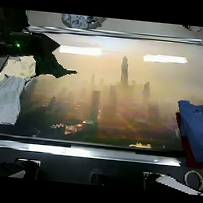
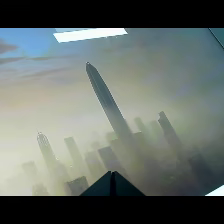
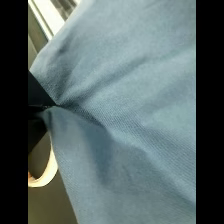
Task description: Fold the shirts.
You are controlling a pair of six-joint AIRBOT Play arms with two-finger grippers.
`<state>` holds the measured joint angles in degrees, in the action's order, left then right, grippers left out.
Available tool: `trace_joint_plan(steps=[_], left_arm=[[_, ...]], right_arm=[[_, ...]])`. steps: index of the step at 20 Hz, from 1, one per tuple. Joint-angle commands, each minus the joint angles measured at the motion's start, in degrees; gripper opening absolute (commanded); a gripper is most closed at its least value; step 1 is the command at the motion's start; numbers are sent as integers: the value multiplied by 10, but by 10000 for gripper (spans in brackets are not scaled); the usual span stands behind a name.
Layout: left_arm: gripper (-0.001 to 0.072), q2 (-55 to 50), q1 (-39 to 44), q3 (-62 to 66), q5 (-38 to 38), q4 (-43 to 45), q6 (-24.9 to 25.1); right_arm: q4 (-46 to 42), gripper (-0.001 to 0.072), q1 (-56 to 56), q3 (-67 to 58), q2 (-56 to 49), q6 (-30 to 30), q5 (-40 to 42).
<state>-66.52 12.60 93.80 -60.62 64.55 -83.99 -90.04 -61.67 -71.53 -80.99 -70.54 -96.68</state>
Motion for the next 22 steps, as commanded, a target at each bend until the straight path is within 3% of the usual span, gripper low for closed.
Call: trace_joint_plan(steps=[1, 2, 3, 4, 8, 10, 13, 15, 16, 17, 18, 20, 22], left_arm=[[38, 0, 0, 0, 4, 0, 0], [38, 0, 0, 0, 4, 0, 0], [38, 0, 0, 0, 4, 0, 0], [38, 0, 0, 0, 5, 0, 0], [37, -2, 0, 35, 7, 23, 0], [35, -9, 0, 81, 5, 113, -15], [35, -38, 0, 116, -51, 340, -93], [42, -76, -10, 113, -141, 403, -113], [155, -94, -17, 99, -193, 390, -113], [476, -110, -22, 67, -260, 371, -118], [701, -118, -23, 21, -311, 351, -126], [675, -94, -16, -113, -303, 294, -116], [673, -32, 1, -235, -204, 286, -144]], right_arm=[[-29, 92, 0, 4, 0, -2, -11], [-31, 232, 0, 7, 0, -2, -14], [-31, 522, 0, 8, 0, 4, -15], [-30, 693, 0, 6, 3, 33, -15], [13, 683, 24, -144, 4, 55, 37], [25, 682, 89, -282, 4, 73, 132], [21, 681, 259, -413, 4, 109, 266], [9, 682, 389, -415, 0, 108, 231], [-13, 682, 447, -401, -11, 107, 181], [-24, 682, 492, -379, -28, 106, 122], [-12, 681, 527, -345, -47, 101, 63], [47, 639, 562, -249, -61, 87, 15], [64, 639, 576, -172, -52, 86, 27]])
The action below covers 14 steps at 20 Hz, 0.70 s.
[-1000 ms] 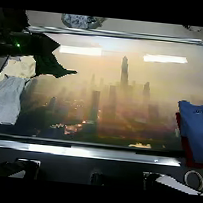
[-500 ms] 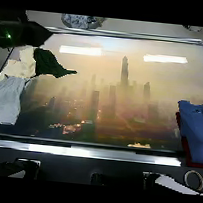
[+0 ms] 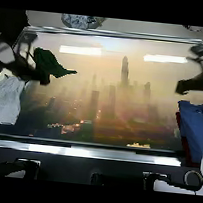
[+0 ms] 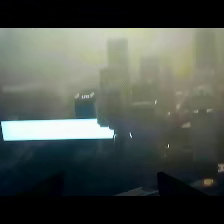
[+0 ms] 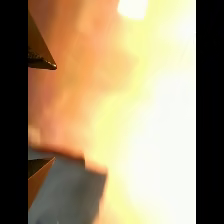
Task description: Fold the shirts.
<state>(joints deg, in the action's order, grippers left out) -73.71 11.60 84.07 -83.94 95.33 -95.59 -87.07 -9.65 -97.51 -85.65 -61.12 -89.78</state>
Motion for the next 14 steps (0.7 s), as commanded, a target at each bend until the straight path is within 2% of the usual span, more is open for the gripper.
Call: trace_joint_plan(steps=[1, 3, 14], left_arm=[[673, 66, 14, -175, 71, -22, -49], [674, 94, 15, -207, 109, -22, -66], [675, 89, 14, -205, 110, -22, -64]], right_arm=[[35, 640, 57, 111, -1, -8, -31], [20, 645, 57, 119, 0, -14, -25], [7, 644, 57, 119, 0, -9, -27]])
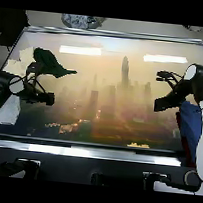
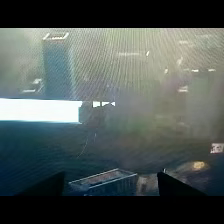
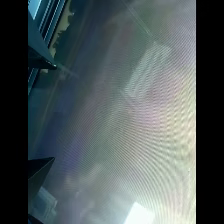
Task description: Fold the shirts.
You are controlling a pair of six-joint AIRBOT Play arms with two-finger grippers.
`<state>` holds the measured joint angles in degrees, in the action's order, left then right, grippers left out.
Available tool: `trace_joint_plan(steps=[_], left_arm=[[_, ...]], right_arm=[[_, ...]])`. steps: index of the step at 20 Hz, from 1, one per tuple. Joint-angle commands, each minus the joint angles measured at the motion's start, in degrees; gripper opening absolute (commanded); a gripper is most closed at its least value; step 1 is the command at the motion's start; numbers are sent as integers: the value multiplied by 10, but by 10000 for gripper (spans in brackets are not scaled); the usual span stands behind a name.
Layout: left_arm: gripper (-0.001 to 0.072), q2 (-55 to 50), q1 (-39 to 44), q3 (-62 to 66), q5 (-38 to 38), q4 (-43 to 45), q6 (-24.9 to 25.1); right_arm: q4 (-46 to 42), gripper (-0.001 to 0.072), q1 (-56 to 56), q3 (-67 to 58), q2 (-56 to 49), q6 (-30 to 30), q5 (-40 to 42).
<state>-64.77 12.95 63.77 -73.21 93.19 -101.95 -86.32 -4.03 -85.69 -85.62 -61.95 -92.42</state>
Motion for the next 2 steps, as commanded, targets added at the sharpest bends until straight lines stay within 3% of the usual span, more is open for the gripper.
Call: trace_joint_plan(steps=[1, 2], left_arm=[[675, -1, 0, -2, 2, -1, -1], [675, -1, 0, -2, 2, 0, -1]], right_arm=[[-1, 644, 0, 1, 0, 0, -1], [-1, 644, 0, 1, 0, 0, -1]])
